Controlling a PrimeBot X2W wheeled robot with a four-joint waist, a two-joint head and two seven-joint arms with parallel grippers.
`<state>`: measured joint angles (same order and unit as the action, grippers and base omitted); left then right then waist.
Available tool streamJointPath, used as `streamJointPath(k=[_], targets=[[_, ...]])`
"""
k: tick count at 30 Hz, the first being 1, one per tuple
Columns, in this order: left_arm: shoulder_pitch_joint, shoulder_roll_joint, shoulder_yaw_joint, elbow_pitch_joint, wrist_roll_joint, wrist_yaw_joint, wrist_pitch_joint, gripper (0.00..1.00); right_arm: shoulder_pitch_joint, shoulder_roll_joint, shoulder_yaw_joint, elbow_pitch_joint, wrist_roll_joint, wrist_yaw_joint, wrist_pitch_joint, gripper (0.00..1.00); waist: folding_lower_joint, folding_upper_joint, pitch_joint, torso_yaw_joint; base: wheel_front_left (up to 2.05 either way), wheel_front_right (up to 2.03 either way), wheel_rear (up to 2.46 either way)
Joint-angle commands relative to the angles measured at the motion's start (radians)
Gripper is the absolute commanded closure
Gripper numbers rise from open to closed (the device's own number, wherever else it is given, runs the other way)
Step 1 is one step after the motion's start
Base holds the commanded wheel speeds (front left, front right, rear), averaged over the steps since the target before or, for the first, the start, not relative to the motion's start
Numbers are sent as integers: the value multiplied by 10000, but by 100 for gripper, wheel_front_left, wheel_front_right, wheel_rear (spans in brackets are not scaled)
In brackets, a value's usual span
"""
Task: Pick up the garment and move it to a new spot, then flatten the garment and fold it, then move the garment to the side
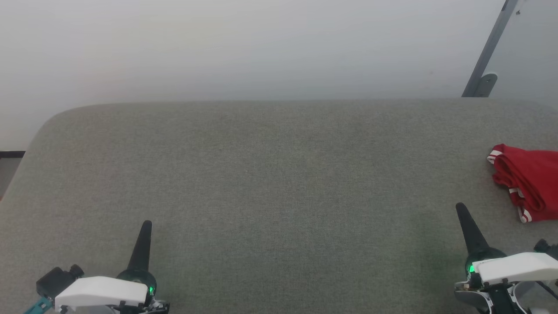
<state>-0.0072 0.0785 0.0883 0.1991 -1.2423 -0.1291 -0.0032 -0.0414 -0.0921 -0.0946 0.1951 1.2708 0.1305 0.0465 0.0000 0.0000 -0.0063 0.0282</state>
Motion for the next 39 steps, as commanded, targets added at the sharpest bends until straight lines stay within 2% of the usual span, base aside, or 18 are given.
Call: streamJointPath(k=[1,39], targets=[[-272,-2,47,-38,-178,-17,54,100,-184,17,-18,-50,165,3,64,100,0,0,1,-3,0,0,0],[-887,-171,157,369,-3012,-25,910,100,-622,351,-178,390,2708,4,564,100,0,0,69,-208,0,0,0]])
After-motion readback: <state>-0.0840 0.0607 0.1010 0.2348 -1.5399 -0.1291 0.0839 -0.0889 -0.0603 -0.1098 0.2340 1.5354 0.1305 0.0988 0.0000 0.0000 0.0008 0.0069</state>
